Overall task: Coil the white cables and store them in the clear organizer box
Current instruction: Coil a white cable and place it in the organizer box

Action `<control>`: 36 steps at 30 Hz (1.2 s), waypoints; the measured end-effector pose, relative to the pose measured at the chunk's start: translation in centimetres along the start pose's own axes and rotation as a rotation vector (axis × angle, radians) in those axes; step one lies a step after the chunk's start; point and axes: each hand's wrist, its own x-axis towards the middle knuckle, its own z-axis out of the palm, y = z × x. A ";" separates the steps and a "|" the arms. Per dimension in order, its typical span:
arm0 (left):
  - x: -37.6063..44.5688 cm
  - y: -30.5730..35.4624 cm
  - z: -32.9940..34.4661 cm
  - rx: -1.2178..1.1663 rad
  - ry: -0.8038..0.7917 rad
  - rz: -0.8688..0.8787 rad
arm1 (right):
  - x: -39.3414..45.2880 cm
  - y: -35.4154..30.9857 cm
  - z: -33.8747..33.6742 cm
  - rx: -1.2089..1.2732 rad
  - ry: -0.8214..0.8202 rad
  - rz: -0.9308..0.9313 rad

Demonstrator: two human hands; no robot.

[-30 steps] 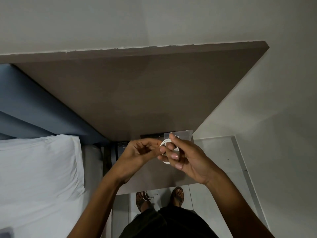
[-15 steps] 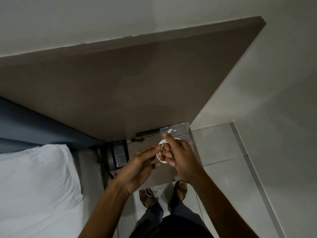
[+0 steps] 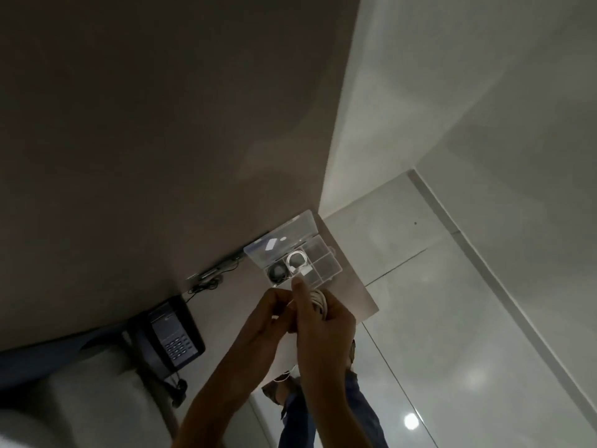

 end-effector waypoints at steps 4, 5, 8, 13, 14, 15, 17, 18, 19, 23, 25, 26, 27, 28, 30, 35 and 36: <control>5.6 -1.0 2.0 0.047 0.062 -0.003 | 4.6 3.9 0.5 0.046 0.114 0.008; 6.8 -1.5 2.5 0.051 0.039 0.001 | 5.8 4.9 0.7 0.010 0.098 0.003; 12.1 -4.6 3.9 -0.021 0.118 -0.100 | 10.1 8.5 0.2 -0.046 -0.013 0.013; 18.6 -8.7 3.1 -0.275 0.178 -0.276 | 18.0 14.0 -1.8 -0.266 -0.337 0.099; 19.9 -9.5 2.7 -0.341 0.168 -0.304 | 19.5 14.9 -2.1 -0.303 -0.376 0.089; 21.0 -9.9 2.7 -0.383 0.139 -0.324 | 20.7 15.6 -2.3 -0.330 -0.394 0.064; 23.2 -10.1 2.7 -0.445 0.077 -0.358 | 23.2 16.9 -2.7 -0.344 -0.398 0.000; 24.3 -10.3 2.8 -0.483 0.093 -0.379 | 24.4 17.3 -2.8 -0.343 -0.404 -0.028; 25.4 -10.6 2.8 -0.516 0.121 -0.404 | 25.5 17.7 -2.8 -0.339 -0.418 -0.048; 28.9 -12.5 3.0 -0.617 0.167 -0.447 | 29.4 18.8 -2.5 -0.289 -0.478 -0.037; 30.3 -13.3 3.1 -0.550 0.211 -0.436 | 31.1 19.5 -1.9 -0.390 -0.488 -0.071; 30.9 -13.4 3.2 -0.469 0.249 -0.421 | 31.9 19.8 -1.6 -0.465 -0.483 -0.099; 31.4 -13.4 3.3 -0.357 0.284 -0.394 | 32.6 20.3 -1.3 -0.531 -0.465 -0.141; 31.9 -13.5 3.5 -0.228 0.318 -0.359 | 33.3 20.7 -1.0 -0.579 -0.436 -0.193; 32.8 -13.7 3.8 0.004 0.377 -0.268 | 34.3 21.3 -0.3 -0.612 -0.384 -0.291; 33.8 -14.4 4.3 0.396 0.432 -0.072 | 35.1 22.2 0.8 -0.716 -0.322 -0.342; 33.8 -14.5 4.5 0.461 0.456 -0.039 | 34.9 22.3 0.9 -0.748 -0.306 -0.370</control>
